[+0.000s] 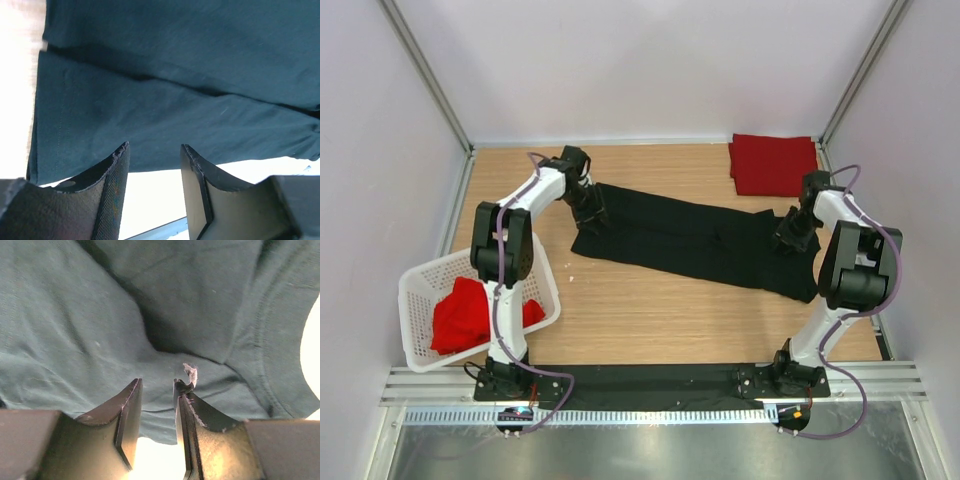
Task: Fold and stack the t-shirts
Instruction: Fold the tshirt
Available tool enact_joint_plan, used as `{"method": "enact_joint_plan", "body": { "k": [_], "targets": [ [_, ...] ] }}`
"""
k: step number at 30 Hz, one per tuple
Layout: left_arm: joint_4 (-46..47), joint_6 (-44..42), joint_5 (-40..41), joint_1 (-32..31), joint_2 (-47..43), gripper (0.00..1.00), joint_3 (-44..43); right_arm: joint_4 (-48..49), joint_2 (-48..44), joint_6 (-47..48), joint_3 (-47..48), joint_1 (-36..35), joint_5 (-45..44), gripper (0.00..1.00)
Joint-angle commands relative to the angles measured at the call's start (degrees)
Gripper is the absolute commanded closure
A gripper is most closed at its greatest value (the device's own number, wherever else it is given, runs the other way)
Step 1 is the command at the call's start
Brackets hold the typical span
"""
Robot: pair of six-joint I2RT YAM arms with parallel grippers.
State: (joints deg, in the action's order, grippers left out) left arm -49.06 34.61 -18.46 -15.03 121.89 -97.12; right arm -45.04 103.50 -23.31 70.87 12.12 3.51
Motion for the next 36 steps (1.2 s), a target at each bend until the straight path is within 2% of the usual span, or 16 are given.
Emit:
{"method": "enact_joint_plan", "body": {
  "k": [1, 8, 15, 23, 28, 36],
  "targets": [
    [2.65, 0.72, -0.62, 0.17, -0.07, 0.53, -4.29, -0.58, -4.80, 2.92, -0.38, 0.19, -3.24, 0.61],
    [4.23, 3.27, -3.42, 0.17, 3.97, 0.57, -4.92, -0.49, -6.56, 2.13, -4.42, 0.62, -5.70, 0.62],
    [3.80, 1.52, -2.02, 0.17, 7.57, 0.57, -5.36, 2.14, -6.65, -0.24, -13.72, 6.51, -7.81, 0.64],
    [3.27, 0.37, -0.79, 0.26, 8.28, 0.57, -5.45, -1.10, -9.36, -1.39, -14.80, 9.06, -14.67, 0.65],
    [3.00, 0.54, 0.26, 0.08, 4.33, 0.56, -5.01, -2.87, -12.27, 0.72, -9.44, 7.92, -10.64, 0.64],
    [2.21, 1.60, -2.63, -0.70, -1.03, 0.52, -3.69, 0.64, -9.20, 4.41, -4.61, 6.25, -0.80, 0.50]
  ]
}}
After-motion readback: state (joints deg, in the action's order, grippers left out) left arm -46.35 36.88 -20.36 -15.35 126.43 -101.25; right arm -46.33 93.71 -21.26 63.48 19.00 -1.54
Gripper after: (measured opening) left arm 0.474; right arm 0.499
